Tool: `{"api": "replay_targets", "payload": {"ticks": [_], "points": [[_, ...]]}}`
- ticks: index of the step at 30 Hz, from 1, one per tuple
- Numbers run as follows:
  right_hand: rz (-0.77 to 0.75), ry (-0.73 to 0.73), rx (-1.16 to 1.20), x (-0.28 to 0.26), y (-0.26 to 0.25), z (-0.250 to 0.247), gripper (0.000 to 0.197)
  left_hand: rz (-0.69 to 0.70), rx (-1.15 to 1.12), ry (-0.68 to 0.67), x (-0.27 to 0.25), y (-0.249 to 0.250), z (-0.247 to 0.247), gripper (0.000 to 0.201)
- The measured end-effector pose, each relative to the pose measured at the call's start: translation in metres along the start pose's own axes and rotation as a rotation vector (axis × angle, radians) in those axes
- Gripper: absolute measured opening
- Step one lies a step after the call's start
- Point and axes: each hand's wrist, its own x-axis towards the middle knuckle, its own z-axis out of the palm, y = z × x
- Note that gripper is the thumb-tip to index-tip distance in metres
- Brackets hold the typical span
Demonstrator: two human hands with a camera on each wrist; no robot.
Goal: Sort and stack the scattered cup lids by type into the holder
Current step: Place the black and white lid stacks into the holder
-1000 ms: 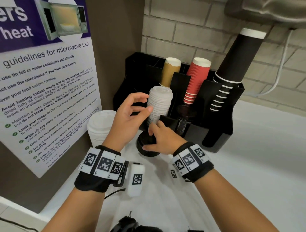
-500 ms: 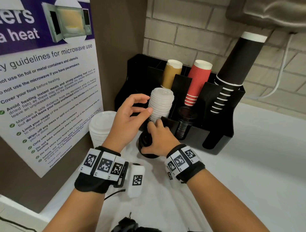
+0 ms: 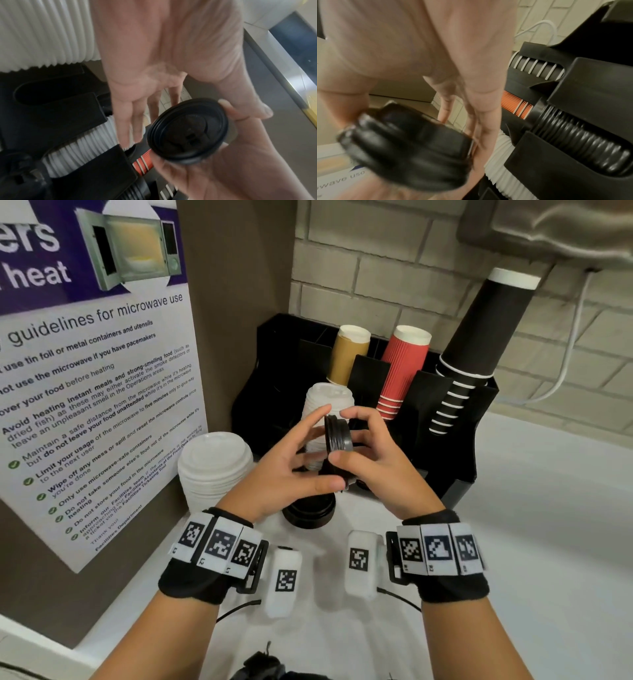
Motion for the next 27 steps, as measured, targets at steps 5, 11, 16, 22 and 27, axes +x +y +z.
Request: {"api": "replay_targets", "payload": {"ticks": [5,11,16,22,27], "points": [[-0.014,-0.025,0.055,-0.004,-0.002,-0.003,0.054,0.075,0.015,0.050,0.001,-0.001,0.005,0.087],[-0.031,-0.009,0.034,-0.006,-0.001,-0.006,0.057,0.081,0.011,0.044,0.003,-0.002,0.005,0.090],[-0.083,0.006,-0.032,0.002,-0.001,-0.011,0.055,0.062,0.000,0.035,0.006,-0.003,0.004,0.094],[-0.081,0.284,-0.335,0.037,-0.001,-0.066,0.050,0.084,0.075,0.259,0.008,0.003,-0.004,0.050],[0.086,0.171,-0.733,0.064,0.018,-0.094,0.043,0.111,0.099,0.298,0.010,0.001,-0.008,0.034]]}}
